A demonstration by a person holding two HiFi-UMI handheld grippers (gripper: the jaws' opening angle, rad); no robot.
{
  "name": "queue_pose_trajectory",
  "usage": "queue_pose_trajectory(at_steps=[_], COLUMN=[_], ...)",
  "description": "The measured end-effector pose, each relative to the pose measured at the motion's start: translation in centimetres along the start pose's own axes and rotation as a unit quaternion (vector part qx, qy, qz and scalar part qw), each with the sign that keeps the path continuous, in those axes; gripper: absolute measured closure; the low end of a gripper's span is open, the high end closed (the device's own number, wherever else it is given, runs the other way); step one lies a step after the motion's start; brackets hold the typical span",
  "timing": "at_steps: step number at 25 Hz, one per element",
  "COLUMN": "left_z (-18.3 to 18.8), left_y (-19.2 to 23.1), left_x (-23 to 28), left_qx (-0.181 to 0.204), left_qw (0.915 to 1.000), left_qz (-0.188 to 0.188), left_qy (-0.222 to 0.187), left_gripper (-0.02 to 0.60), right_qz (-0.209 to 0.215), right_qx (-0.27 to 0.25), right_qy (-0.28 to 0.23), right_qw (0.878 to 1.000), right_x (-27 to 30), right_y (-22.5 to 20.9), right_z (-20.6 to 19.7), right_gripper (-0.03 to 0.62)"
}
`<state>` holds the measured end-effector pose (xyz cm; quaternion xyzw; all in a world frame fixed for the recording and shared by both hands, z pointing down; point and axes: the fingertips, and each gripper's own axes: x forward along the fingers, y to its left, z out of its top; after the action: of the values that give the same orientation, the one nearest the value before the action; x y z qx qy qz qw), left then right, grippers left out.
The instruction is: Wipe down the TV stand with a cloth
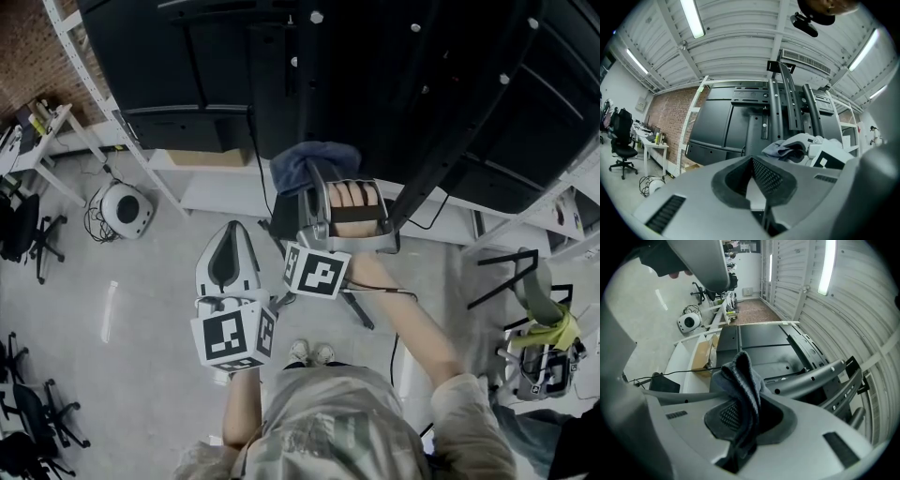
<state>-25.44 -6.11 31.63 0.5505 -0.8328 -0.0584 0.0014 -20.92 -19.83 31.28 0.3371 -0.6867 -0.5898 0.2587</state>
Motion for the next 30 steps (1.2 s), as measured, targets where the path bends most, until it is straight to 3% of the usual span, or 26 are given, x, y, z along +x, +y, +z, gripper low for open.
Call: queue_pose_trajectory(at_steps=[12, 30], left_z=[-1.0, -3.9], left_y=[0.5, 0.2], left_x=[0.1, 0.8], left_qx=[0.001, 0.001], left_qw=[0.9999, 0.9996], left_qz=[0.017, 0.015], left_qy=[0.001, 0.026], left_gripper=[0.566, 0.566], right_qz=[0.042, 0.106], right_qx=[0.004, -0.004], right_qy=[0.004, 0.001], right_qw=[0.999, 0.994], right_x=[-0.5, -1.3], right_y=[5.2, 12.3], right_z=[-1.2, -2.2], right_gripper=[0.537, 0.537])
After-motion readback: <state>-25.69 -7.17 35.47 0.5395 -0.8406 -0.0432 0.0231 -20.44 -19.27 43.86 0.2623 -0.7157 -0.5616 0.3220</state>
